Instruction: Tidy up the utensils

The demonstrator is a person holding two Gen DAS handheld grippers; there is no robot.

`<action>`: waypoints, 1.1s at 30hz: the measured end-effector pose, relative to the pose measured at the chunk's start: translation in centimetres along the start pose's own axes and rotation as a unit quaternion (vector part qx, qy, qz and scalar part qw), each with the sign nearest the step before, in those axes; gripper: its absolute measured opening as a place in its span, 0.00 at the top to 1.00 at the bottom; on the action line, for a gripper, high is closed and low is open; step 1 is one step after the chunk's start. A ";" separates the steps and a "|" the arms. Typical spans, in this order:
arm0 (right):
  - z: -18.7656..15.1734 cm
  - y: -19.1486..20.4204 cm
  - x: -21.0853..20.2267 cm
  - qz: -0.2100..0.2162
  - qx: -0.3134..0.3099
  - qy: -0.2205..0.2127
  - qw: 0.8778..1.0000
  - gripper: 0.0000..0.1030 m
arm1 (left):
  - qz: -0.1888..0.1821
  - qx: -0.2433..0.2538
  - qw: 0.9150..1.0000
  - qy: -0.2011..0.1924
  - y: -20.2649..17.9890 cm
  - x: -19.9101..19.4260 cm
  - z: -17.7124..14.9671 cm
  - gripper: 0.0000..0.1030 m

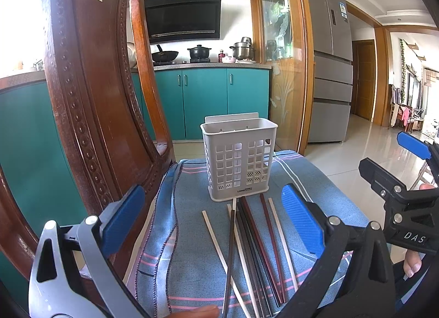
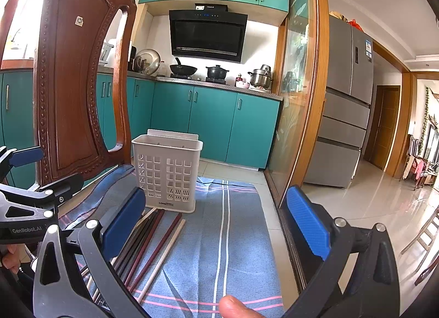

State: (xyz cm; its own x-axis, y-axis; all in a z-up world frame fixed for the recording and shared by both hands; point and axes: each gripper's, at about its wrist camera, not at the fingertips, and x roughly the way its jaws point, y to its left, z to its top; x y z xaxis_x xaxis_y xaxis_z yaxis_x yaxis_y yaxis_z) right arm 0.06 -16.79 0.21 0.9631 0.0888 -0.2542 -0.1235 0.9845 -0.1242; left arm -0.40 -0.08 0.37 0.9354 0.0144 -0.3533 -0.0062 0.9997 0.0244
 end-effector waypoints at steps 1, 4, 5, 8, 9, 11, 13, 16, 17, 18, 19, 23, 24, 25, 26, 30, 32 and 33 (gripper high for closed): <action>0.0 0.0 0.0 -0.001 0.000 0.000 1.000 0.02 | 0.000 0.000 1.000 0.000 0.0 0.0 0.0 0.03; 0.0 0.1 0.0 -0.001 0.000 0.000 1.000 0.02 | 0.000 0.000 1.000 0.000 0.0 0.0 0.0 0.03; 0.0 0.1 0.0 -0.002 0.000 0.000 1.000 0.02 | 0.000 0.000 1.000 0.000 0.0 0.0 0.0 0.03; 0.1 0.1 0.0 -0.001 0.000 0.000 1.000 0.02 | 0.000 0.000 1.000 0.000 0.0 0.0 0.0 0.03; 0.1 0.1 0.0 -0.002 0.000 0.000 1.000 0.02 | 0.000 0.000 1.000 0.000 0.0 0.0 0.0 0.03; 0.0 0.0 0.0 -0.001 0.000 0.000 1.000 0.02 | 0.000 0.000 1.000 0.000 0.0 0.0 0.0 0.03; 0.0 0.0 0.0 -0.001 0.000 0.000 1.000 0.02 | 0.000 0.000 1.000 0.000 -0.1 0.0 0.0 0.03; 0.0 0.0 0.0 0.000 0.001 0.000 1.000 0.02 | 0.000 0.001 1.000 0.000 0.0 0.0 0.0 0.03; 0.0 0.0 0.0 -0.001 0.001 -0.001 1.000 0.02 | 0.001 0.001 1.000 0.001 -0.2 -0.1 0.0 0.03; 0.0 0.0 0.0 -0.002 0.000 -0.001 1.000 0.02 | 0.001 0.001 1.000 0.000 -0.2 -0.1 0.0 0.03; 0.0 0.0 0.0 -0.002 0.001 0.000 1.000 0.02 | 0.000 0.001 1.000 0.000 -0.2 -0.1 0.0 0.03; 0.0 0.0 0.0 -0.002 0.000 -0.001 1.000 0.02 | 0.000 0.001 1.000 0.001 -0.2 -0.1 -0.1 0.03; 0.0 0.0 0.0 -0.002 0.000 -0.001 1.000 0.02 | 0.000 0.002 1.000 0.001 -0.2 0.0 -0.1 0.03; 0.0 0.0 0.0 -0.002 0.000 0.000 1.000 0.02 | 0.000 0.002 1.000 0.001 -0.2 0.0 -0.1 0.03; 0.0 0.0 0.0 -0.002 0.000 0.000 1.000 0.02 | 0.000 0.002 1.000 0.001 -0.2 0.0 -0.1 0.03; 0.0 0.0 0.0 -0.001 0.001 0.000 1.000 0.02 | 0.001 0.002 1.000 0.001 -0.2 0.0 -0.1 0.03; 0.0 0.0 0.0 -0.002 0.000 -0.001 1.000 0.02 | 0.000 0.002 1.000 0.001 -0.2 0.0 -0.1 0.03; 0.0 0.0 0.0 -0.002 -0.001 -0.001 1.000 0.02 | 0.001 0.002 1.000 0.001 -0.2 0.0 -0.1 0.03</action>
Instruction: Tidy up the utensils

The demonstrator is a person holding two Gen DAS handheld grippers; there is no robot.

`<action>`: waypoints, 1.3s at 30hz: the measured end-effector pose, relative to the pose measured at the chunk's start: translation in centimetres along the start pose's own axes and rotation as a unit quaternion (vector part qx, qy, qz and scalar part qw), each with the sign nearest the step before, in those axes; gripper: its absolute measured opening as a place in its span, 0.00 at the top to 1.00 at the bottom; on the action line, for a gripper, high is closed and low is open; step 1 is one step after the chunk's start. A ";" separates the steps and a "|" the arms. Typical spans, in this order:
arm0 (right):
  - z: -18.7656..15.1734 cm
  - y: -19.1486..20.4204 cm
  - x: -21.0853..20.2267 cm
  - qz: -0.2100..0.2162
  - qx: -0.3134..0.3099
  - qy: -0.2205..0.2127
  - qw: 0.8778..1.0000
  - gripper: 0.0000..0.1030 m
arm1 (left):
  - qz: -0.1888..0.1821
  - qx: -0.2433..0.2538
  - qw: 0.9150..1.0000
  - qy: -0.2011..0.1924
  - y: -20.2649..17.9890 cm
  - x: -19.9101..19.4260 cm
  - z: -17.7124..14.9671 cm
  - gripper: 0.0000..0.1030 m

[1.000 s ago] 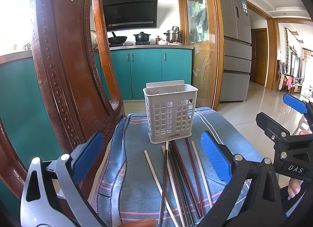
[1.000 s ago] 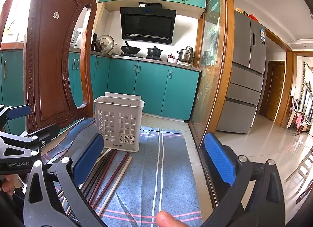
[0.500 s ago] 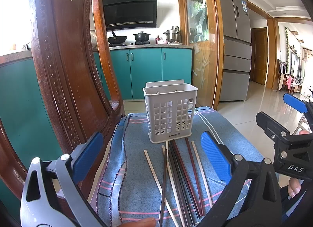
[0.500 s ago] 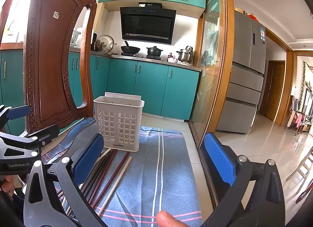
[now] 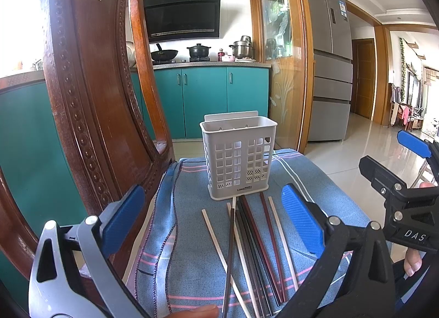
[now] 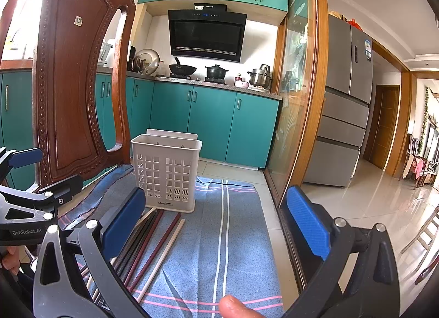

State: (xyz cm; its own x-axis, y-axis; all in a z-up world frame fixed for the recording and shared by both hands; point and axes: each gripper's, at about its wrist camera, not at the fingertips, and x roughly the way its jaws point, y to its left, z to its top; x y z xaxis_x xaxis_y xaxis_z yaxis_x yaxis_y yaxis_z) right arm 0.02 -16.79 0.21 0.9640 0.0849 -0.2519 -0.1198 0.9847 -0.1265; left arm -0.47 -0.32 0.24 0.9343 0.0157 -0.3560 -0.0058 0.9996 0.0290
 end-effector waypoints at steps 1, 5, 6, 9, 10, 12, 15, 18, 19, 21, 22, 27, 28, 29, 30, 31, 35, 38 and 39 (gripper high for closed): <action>0.0 0.0 0.0 0.000 0.000 0.000 1.000 0.02 | 0.000 0.000 1.000 0.000 0.0 0.0 0.0 0.03; 0.0 0.0 0.0 0.000 0.001 0.000 1.000 0.02 | 0.000 0.000 1.000 0.000 0.0 0.0 0.0 0.03; 0.0 -0.1 0.0 0.000 0.000 0.000 1.000 0.02 | 0.000 0.000 1.000 0.000 0.0 0.0 0.0 0.03; 0.0 -0.1 0.0 0.001 0.000 0.000 1.000 0.02 | 0.000 0.000 1.000 0.000 0.0 0.0 0.0 0.03; 0.0 0.0 0.0 0.000 0.000 0.000 1.000 0.02 | 0.000 0.000 1.000 0.000 0.0 0.0 0.0 0.03; 0.0 0.0 0.1 -0.001 -0.001 -0.001 1.000 0.02 | 0.000 0.000 1.000 0.000 0.0 0.0 0.0 0.03; 0.0 -0.1 0.0 0.000 0.000 -0.001 1.000 0.02 | 0.000 -0.001 1.000 0.000 0.0 0.1 -0.1 0.03; -0.1 -0.1 0.0 0.000 -0.001 -0.002 1.000 0.02 | 0.000 -0.001 1.000 0.001 0.0 0.1 -0.1 0.03; -0.1 -0.1 0.0 0.000 -0.001 -0.002 1.000 0.02 | 0.000 0.000 1.000 0.001 0.0 0.1 -0.1 0.03; -0.1 -0.1 0.0 -0.001 -0.001 -0.001 1.000 0.02 | 0.000 -0.001 1.000 0.000 0.0 0.1 -0.1 0.03; -0.1 -0.1 0.0 -0.001 -0.001 -0.002 1.000 0.02 | 0.000 0.000 1.000 0.001 0.0 0.1 -0.1 0.03; -0.2 -0.1 0.0 -0.001 -0.002 -0.002 1.000 0.02 | 0.001 0.000 1.000 0.001 0.0 0.1 -0.1 0.03; -0.2 0.0 0.0 -0.001 -0.003 -0.002 1.000 0.02 | 0.001 0.000 1.000 0.002 0.0 0.1 -0.1 0.03; -0.2 -0.1 0.0 -0.002 -0.004 -0.001 1.000 0.02 | 0.001 0.000 1.000 0.003 0.0 0.2 -0.1 0.03; -0.3 -0.1 0.0 -0.002 -0.004 -0.001 1.000 0.02 | 0.001 -0.001 1.000 0.003 0.0 0.2 -0.1 0.03; -0.3 0.0 0.0 -0.003 -0.005 -0.001 1.000 0.02 | 0.001 -0.001 1.000 0.004 0.0 0.2 -0.1 0.03; -0.2 0.1 0.1 -0.004 -0.005 0.000 1.000 0.02 | 0.001 0.000 1.000 0.004 0.1 0.2 -0.1 0.03; -0.2 0.2 0.1 -0.004 -0.007 0.001 1.000 0.02 | 0.001 0.001 1.000 0.005 0.1 0.2 -0.1 0.03; -0.3 0.2 0.1 -0.005 -0.007 0.001 1.000 0.02 | 0.001 0.001 1.000 0.005 0.2 0.2 -0.1 0.03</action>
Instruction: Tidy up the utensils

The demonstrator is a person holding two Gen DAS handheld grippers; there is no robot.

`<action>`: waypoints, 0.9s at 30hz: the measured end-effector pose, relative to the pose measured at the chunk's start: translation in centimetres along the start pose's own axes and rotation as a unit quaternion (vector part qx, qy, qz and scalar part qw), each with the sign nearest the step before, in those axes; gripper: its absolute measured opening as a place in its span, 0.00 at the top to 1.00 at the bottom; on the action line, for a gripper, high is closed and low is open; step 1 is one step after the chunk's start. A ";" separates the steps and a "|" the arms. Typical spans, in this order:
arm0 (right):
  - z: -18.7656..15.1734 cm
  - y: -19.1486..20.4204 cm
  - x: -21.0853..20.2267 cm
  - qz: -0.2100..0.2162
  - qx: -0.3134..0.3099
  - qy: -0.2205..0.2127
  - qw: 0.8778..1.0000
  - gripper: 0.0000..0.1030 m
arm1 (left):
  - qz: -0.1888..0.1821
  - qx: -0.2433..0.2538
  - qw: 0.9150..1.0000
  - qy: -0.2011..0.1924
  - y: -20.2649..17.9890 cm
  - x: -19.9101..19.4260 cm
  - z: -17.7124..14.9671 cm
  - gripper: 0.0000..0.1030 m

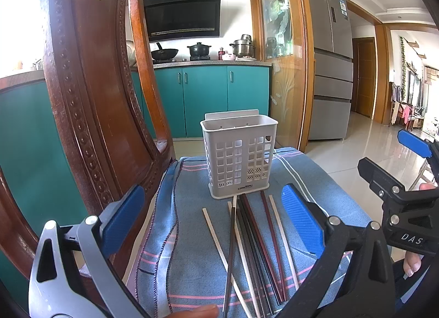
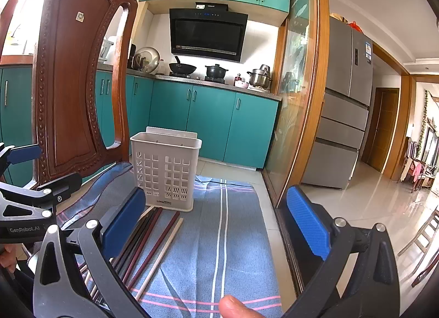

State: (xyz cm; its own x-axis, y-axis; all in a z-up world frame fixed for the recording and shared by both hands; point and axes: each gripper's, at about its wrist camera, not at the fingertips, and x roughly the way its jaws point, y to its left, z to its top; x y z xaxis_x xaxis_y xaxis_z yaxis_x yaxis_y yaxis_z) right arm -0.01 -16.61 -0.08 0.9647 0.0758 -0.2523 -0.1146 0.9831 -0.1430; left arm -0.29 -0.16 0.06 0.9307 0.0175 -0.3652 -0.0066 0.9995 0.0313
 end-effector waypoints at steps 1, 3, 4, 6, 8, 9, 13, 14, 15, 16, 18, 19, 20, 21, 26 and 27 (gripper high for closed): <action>0.0 0.0 0.0 0.000 0.001 0.000 1.000 0.02 | 0.000 0.000 1.000 0.000 0.0 0.0 0.0 0.03; 0.0 0.0 0.0 0.000 0.001 0.001 1.000 0.02 | 0.000 0.000 1.000 0.000 0.0 0.0 0.0 0.03; 0.0 -0.1 -0.1 0.000 0.001 0.001 1.000 0.02 | 0.000 -0.001 1.000 0.000 0.1 0.0 0.0 0.03; 0.0 -0.1 -0.1 0.000 0.001 0.001 1.000 0.02 | 0.000 0.000 1.000 0.000 0.1 0.0 0.0 0.03; 0.0 -0.1 -0.1 0.000 0.001 0.001 1.000 0.02 | 0.000 0.001 1.000 0.000 0.1 -0.1 -0.1 0.03; 0.0 0.0 -0.1 -0.001 0.000 0.001 1.000 0.02 | 0.000 0.001 1.000 0.000 0.1 0.0 0.0 0.03; 0.0 0.0 0.0 0.000 0.001 0.001 1.000 0.02 | 0.000 0.001 1.000 0.001 0.1 0.1 0.0 0.03; 0.0 -0.1 -0.1 0.000 0.001 0.001 1.000 0.02 | 0.000 0.001 1.000 0.001 0.1 0.0 -0.1 0.03; 0.0 -0.1 -0.1 -0.001 0.000 0.001 1.000 0.02 | 0.000 0.001 1.000 0.001 0.1 0.1 -0.1 0.03; 0.0 0.0 0.0 0.000 0.000 0.001 1.000 0.02 | 0.000 0.002 1.000 0.001 0.1 0.0 -0.1 0.03; 0.0 -0.1 -0.1 -0.001 0.001 0.001 1.000 0.02 | 0.000 0.001 1.000 0.001 0.1 0.0 -0.1 0.03; 0.0 -0.1 -0.1 -0.002 0.000 0.001 1.000 0.02 | -0.001 0.001 1.000 0.001 0.1 0.1 -0.1 0.03; 0.0 -0.1 0.0 -0.001 0.000 0.002 1.000 0.02 | -0.001 0.001 1.000 0.001 0.1 0.1 -0.1 0.03; 0.0 -0.1 0.0 -0.001 0.001 0.002 1.000 0.02 | 0.000 0.002 1.000 0.001 0.1 0.0 -0.1 0.03; -0.1 -0.2 0.0 -0.003 0.001 0.002 1.000 0.02 | 0.000 0.002 1.000 0.001 0.1 0.1 -0.1 0.03; -0.2 -0.3 0.0 -0.003 0.001 0.003 1.000 0.02 | 0.000 0.002 1.000 0.001 0.1 0.1 -0.1 0.03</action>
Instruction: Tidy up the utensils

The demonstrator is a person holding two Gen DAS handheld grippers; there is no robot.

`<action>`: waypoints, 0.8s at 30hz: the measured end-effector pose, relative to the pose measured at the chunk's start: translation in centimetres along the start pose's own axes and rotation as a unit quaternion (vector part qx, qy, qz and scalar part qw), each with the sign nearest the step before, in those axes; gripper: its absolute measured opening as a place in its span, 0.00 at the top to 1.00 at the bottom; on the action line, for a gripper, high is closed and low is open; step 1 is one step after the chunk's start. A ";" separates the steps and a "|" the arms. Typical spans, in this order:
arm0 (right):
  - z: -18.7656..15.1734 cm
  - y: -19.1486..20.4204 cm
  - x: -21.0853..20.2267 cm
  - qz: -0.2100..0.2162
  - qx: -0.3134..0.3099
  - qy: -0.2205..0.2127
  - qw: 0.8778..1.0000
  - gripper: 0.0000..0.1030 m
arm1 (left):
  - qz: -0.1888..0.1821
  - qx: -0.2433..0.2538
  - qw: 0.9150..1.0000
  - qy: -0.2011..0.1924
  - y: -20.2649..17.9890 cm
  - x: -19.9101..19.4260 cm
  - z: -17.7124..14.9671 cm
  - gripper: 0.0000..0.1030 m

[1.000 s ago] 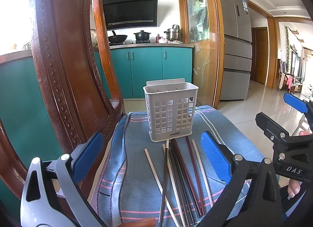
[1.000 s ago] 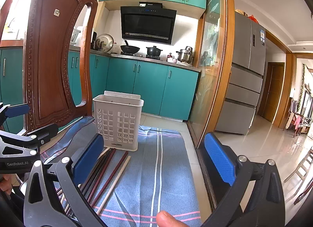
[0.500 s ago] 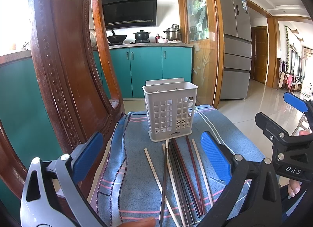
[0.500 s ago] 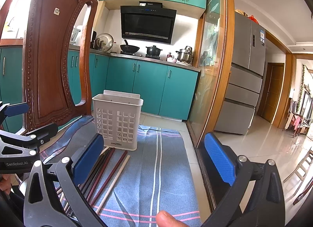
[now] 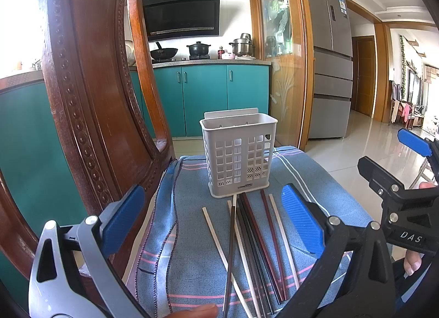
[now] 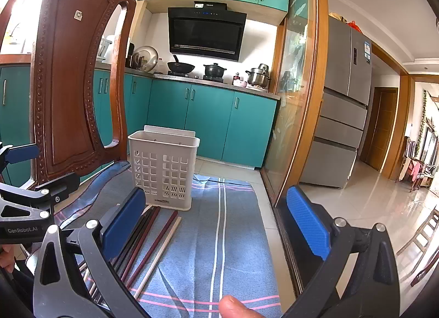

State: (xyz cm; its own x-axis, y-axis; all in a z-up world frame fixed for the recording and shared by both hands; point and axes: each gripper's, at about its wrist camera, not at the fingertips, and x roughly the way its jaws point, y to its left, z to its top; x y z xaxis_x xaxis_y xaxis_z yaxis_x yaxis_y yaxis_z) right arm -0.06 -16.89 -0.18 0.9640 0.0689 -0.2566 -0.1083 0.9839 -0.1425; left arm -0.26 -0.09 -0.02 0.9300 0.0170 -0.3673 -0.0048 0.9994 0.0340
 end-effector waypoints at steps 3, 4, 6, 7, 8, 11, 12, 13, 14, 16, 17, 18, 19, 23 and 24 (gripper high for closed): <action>0.0 0.0 0.0 0.000 -0.001 0.000 1.000 0.02 | 0.000 0.000 1.000 0.000 0.0 0.0 -0.1 0.03; 0.0 0.0 0.0 0.000 -0.001 0.000 1.000 0.02 | 0.000 0.001 1.000 0.001 0.1 0.0 -0.1 0.03; 0.0 0.0 0.0 -0.001 -0.002 0.001 1.000 0.02 | 0.000 0.000 1.000 0.000 0.0 0.0 0.0 0.03; 0.0 -0.1 0.0 -0.001 -0.002 0.001 1.000 0.02 | 0.000 0.000 1.000 0.001 0.1 -0.1 -0.1 0.03; 0.0 -0.1 0.0 -0.001 -0.002 0.001 1.000 0.02 | 0.000 0.000 1.000 0.001 0.0 0.0 0.0 0.03; 0.0 -0.1 0.1 -0.002 -0.002 0.001 1.000 0.02 | 0.000 0.002 1.000 0.002 0.0 0.1 -0.2 0.03; 0.0 -0.2 0.1 -0.003 -0.001 0.001 1.000 0.02 | 0.000 0.002 1.000 0.002 0.0 0.1 -0.3 0.03; 0.0 -0.1 0.2 -0.003 -0.001 0.002 1.000 0.02 | 0.000 0.002 1.000 0.002 0.0 0.1 -0.3 0.03; -0.1 -0.2 0.2 -0.004 -0.001 0.003 1.000 0.02 | 0.000 0.002 1.000 0.003 0.0 0.1 -0.3 0.03; 0.0 -0.1 0.3 -0.005 -0.002 0.004 1.000 0.02 | 0.000 0.002 1.000 0.003 0.0 0.1 -0.3 0.03; 0.0 -0.1 0.3 -0.005 -0.002 0.005 1.000 0.02 | 0.000 0.002 1.000 0.003 0.1 0.1 -0.4 0.03; -0.1 -0.2 0.3 -0.006 -0.003 0.005 1.000 0.02 | 0.000 0.002 1.000 0.003 0.1 0.1 -0.4 0.03; 0.0 0.0 0.4 -0.007 -0.004 0.005 1.000 0.02 | 0.000 0.003 1.000 0.004 0.1 0.1 -0.5 0.03; 0.0 0.1 0.4 -0.009 -0.006 0.008 1.000 0.02 | 0.000 0.005 1.000 0.006 0.0 0.3 -0.4 0.03; 0.1 0.2 0.4 -0.010 -0.006 0.009 1.000 0.02 | 0.000 0.005 1.000 0.006 0.0 0.3 -0.4 0.03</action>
State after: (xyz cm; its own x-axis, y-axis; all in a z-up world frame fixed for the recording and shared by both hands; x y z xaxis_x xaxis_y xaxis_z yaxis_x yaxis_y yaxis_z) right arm 0.35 -16.69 -0.26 0.9617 0.0462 -0.2701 -0.0921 0.9829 -0.1597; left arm -0.10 -0.11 -0.49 0.9257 0.0166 -0.3779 -0.0007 0.9991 0.0421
